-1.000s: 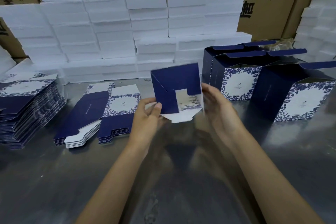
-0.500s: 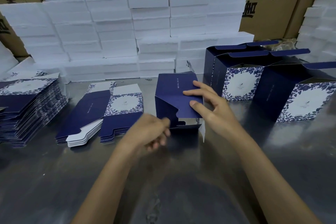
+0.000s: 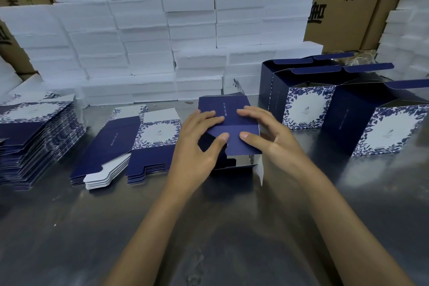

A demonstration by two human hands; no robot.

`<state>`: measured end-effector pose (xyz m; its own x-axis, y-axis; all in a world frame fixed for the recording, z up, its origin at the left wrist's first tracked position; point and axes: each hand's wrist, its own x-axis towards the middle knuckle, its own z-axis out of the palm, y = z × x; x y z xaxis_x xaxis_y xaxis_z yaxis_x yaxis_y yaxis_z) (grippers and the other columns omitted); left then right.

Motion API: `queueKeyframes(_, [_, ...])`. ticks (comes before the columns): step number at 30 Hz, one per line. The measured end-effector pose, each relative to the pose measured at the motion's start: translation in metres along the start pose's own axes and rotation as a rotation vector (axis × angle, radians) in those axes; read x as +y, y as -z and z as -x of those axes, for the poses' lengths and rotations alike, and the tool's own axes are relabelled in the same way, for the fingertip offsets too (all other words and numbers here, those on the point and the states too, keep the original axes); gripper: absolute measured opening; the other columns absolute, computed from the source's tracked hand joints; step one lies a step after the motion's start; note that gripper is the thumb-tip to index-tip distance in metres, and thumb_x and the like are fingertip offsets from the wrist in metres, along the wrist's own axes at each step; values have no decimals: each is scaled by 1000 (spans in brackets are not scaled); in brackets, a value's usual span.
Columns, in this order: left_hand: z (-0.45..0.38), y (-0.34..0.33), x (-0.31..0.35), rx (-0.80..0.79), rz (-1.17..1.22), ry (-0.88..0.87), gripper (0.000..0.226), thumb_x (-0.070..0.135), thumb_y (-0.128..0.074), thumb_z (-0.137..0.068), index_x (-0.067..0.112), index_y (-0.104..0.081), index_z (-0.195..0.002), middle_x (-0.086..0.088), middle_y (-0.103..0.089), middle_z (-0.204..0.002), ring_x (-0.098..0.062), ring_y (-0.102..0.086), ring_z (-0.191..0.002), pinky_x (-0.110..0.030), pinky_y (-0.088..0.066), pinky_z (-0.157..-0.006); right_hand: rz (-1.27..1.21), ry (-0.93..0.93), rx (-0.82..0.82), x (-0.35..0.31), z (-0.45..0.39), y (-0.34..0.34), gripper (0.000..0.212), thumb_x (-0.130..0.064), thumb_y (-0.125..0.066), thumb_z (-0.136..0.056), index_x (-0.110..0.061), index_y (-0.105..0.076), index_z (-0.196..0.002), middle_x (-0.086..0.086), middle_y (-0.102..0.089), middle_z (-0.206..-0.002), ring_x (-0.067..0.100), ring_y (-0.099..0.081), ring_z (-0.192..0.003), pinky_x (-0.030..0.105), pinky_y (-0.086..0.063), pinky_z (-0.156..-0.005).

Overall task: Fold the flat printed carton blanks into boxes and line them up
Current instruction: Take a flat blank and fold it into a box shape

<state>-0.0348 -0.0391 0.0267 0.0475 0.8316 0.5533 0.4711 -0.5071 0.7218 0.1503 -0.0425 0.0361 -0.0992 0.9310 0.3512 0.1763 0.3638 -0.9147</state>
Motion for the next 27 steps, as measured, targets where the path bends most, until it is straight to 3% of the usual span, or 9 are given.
queueKeyframes(6, [-2,0,4,90,-48,-42,24,15,-80,-83,25,-76,-105,8,-64,-116,-2,-43,-117,-6,-28,-99,61,28,78,-6,4,-21,36,-6,-75,-87,-33,-73,-111,-11,-54,-133,12,-45,-135,39,-35,-117])
queueKeyframes(12, [-1,-2,6,122,56,-3,24,14,-81,-81,32,-75,-95,11,-65,-112,-9,-46,-120,-8,-31,-98,40,46,171,-5,3,-24,26,-3,-78,-84,-24,-77,-99,-7,-61,-124,5,-53,-125,26,-38,-111])
queueKeyframes(17, [3,-10,8,154,136,54,25,16,-80,-82,37,-72,-92,15,-64,-115,-2,-44,-122,-2,-25,-97,24,57,207,-3,1,-24,23,-1,-78,-82,-21,-76,-93,-2,-62,-122,-1,-55,-116,10,-38,-100])
queueKeyframes(20, [0,-6,7,89,143,56,26,18,-78,-84,40,-72,-95,17,-64,-119,2,-43,-125,-4,-25,-100,2,41,186,-3,-1,-20,23,-1,-78,-83,-20,-78,-96,-4,-62,-123,-7,-56,-112,16,-39,-104])
queueKeyframes(24, [-4,1,2,43,172,70,22,18,-76,-86,37,-74,-97,17,-67,-119,-3,-45,-130,-20,-33,-109,-25,21,145,-2,-1,-16,25,-4,-78,-84,-25,-77,-97,-10,-62,-124,3,-56,-122,27,-42,-108])
queueKeyframes(27, [-2,-2,5,90,137,44,23,18,-76,-86,40,-72,-93,17,-67,-115,-5,-45,-129,-11,-29,-105,19,46,207,-2,-2,-20,21,-4,-79,-84,-22,-78,-94,-6,-64,-121,9,-57,-122,32,-41,-110])
